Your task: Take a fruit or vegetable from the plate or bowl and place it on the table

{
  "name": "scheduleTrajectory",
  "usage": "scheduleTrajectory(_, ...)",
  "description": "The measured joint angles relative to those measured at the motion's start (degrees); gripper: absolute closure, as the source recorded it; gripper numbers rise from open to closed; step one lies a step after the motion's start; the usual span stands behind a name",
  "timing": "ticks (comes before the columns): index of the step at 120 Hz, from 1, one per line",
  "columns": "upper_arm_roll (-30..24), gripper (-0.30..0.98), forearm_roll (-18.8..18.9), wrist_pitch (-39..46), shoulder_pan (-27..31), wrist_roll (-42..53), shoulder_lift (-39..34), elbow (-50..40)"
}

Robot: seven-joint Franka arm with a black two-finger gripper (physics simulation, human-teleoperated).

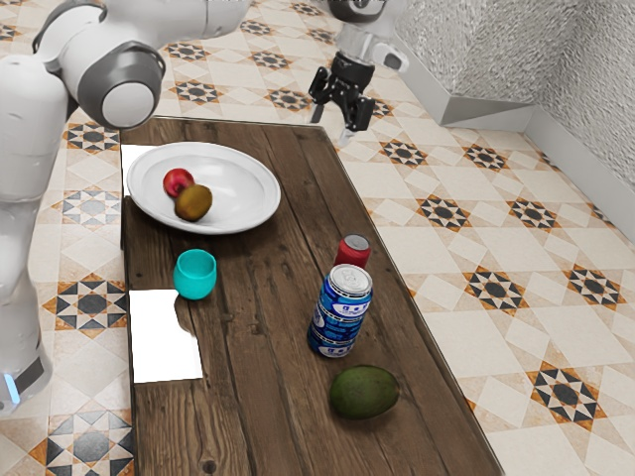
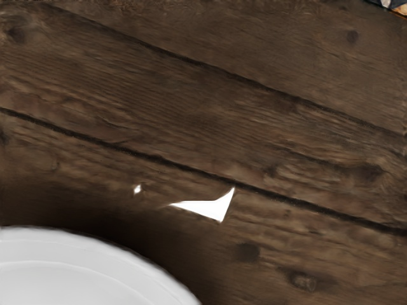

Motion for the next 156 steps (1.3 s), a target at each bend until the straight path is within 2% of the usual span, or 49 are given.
scheduleTrajectory(15, 0.4, 0.0, -0.1, 3.4, 0.6, 1.3, -0.7, 2.1)
scheduleTrajectory(27, 0.2, 0.0, 0.5, 1.7, -0.3, 0.5, -11.3, 3.8)
scheduleTrajectory(31, 0.3, 0.0, 1.2, 0.6, -1.3, -0.5, -15.8, 0.9)
scheduleTrajectory(38, -0.8, 0.0, 3.6, 0.0, -1.8, -2.7, -25.0, -10.9)
scheduleTrajectory(48, -2.3, 0.0, 6.3, -0.1, -2.5, -6.2, -29.0, -19.0)
scheduleTrajectory(59, -2.7, 0.0, 7.9, -0.9, -3.0, -13.9, -30.5, -25.4)
scheduleTrajectory(77, -1.6, 0.0, 6.4, -1.8, -1.9, -28.5, -28.8, -27.2)
scheduleTrajectory(94, 0.1, 0.01, 7.7, 1.0, 2.0, -39.8, -35.8, -41.0)
scheduleTrajectory(108, 0.4, 0.01, 8.6, 3.8, 3.1, -47.9, -40.4, -48.6)
scheduleTrajectory(120, -1.5, 0.02, 9.5, 5.7, 3.1, -54.1, -41.1, -50.1)
scheduleTrajectory(139, -2.3, 0.0, 11.4, 6.8, -0.6, -58.9, -35.0, -42.7)
scheduleTrajectory(147, -0.9, 0.0, 11.7, 9.4, -0.3, -60.9, -37.5, -45.1)
scheduleTrajectory(156, -1.6, 0.0, 12.0, 12.7, -0.1, -63.9, -43.9, -52.1)
